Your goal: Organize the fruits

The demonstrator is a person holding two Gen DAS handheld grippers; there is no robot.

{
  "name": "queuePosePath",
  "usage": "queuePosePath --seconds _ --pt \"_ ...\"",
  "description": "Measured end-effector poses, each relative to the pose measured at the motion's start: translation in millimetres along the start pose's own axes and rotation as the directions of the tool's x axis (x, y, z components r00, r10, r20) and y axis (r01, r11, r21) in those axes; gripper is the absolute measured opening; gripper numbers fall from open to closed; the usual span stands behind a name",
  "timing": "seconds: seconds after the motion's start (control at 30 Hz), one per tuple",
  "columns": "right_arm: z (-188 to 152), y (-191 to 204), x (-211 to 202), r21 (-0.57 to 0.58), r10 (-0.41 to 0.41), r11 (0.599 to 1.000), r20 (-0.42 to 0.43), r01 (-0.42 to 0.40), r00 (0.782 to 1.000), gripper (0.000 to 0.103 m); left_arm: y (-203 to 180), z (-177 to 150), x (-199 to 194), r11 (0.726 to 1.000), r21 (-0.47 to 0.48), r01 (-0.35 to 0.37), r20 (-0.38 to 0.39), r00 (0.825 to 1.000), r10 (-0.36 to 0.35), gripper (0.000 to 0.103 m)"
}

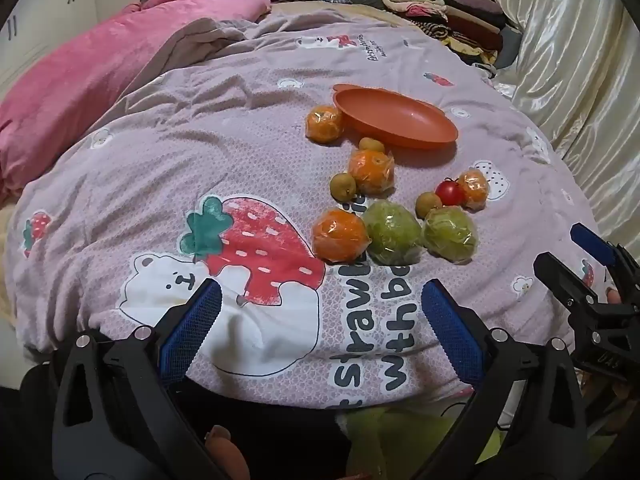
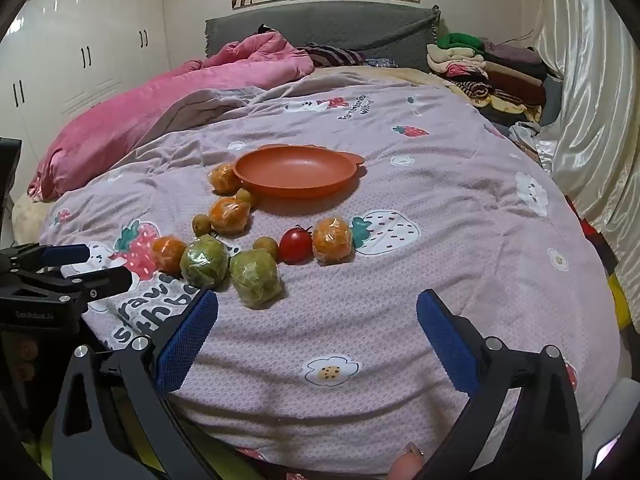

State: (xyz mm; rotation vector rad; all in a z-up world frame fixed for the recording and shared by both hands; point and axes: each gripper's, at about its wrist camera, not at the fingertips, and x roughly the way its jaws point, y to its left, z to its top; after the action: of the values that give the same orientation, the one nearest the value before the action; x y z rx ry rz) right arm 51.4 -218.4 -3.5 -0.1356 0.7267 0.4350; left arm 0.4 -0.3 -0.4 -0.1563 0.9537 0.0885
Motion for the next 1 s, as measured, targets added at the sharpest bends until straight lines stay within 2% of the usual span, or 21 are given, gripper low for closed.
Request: queuePosePath --seconds 1.0 --pt "1.6 6.3 -3.0 -0.001 0.005 1.000 -0.004 -0.005 1.000 0.099 -1.3 2.6 -3.3 1.000 -0.001 0.012 0.016 1.000 -0.012 0.094"
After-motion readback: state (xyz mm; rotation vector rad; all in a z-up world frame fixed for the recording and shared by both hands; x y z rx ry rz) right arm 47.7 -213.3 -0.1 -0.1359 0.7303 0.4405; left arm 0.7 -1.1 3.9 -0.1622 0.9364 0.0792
